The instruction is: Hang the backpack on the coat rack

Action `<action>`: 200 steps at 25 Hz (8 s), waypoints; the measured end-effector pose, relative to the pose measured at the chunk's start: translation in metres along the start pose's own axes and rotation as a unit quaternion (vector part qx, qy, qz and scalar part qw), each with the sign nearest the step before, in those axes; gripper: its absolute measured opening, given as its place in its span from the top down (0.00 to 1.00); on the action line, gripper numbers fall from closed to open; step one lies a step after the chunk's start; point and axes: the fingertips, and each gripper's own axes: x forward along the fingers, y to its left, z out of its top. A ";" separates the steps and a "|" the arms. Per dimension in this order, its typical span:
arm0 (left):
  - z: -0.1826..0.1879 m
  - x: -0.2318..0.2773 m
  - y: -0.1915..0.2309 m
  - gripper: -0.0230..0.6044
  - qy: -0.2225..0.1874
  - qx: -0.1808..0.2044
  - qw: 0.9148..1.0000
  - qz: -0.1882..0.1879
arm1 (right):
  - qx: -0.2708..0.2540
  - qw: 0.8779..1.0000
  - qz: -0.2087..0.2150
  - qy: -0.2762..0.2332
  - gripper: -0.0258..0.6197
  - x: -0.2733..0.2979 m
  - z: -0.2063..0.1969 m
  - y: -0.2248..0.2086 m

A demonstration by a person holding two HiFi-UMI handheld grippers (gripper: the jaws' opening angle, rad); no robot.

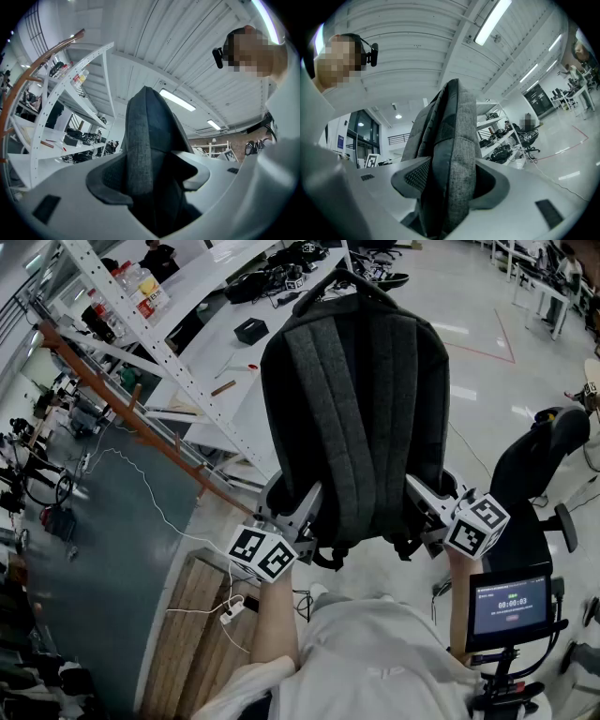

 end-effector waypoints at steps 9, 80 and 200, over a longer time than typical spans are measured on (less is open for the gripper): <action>0.037 -0.061 0.087 0.51 -0.025 0.006 0.999 0.037 | -0.008 0.999 0.046 0.014 0.58 0.098 -0.021 0.057; 0.297 -0.269 0.331 0.51 -0.167 0.183 0.926 0.286 | -0.037 0.929 0.368 -0.013 0.58 0.494 0.019 0.309; 0.159 -0.211 0.297 0.94 -0.097 0.109 0.954 0.263 | -0.001 0.948 0.320 0.000 0.94 0.425 -0.061 0.269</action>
